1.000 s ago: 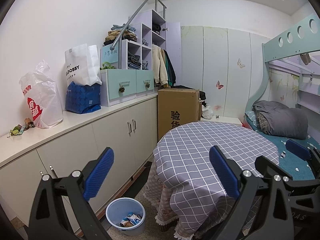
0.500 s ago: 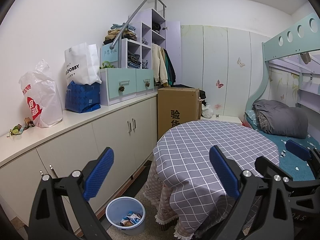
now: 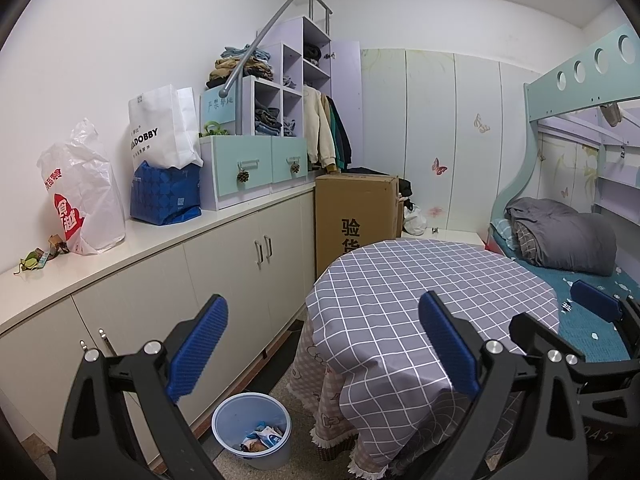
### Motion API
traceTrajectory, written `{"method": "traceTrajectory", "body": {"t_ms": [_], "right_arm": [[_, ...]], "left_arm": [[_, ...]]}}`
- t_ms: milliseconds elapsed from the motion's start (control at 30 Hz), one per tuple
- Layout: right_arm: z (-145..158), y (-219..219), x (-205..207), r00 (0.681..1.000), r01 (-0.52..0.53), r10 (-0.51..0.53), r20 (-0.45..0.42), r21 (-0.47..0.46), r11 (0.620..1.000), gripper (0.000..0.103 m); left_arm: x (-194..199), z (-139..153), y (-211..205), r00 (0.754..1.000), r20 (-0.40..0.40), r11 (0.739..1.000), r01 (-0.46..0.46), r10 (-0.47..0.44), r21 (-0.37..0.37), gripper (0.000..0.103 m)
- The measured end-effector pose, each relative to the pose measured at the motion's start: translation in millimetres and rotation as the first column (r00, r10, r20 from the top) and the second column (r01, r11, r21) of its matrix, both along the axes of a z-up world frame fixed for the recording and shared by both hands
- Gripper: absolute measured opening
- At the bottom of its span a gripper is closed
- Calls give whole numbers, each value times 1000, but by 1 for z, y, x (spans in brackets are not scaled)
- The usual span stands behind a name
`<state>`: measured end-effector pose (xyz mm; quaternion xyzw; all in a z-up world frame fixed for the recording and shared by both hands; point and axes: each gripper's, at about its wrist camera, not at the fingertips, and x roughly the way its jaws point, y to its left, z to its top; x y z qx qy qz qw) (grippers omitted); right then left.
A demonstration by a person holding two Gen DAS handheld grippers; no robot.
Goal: Collect trash
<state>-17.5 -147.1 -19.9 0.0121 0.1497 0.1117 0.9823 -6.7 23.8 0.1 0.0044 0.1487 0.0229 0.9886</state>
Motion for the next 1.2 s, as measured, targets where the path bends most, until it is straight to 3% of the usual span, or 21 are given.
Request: {"method": "traceTrajectory", "body": {"t_ms": [1200], "right_arm": [[-4, 6, -2, 1000, 1, 0, -7, 4, 1000, 97]], "left_arm": [[0, 0, 0, 1000, -3, 1000, 0, 0, 1, 94]]}}
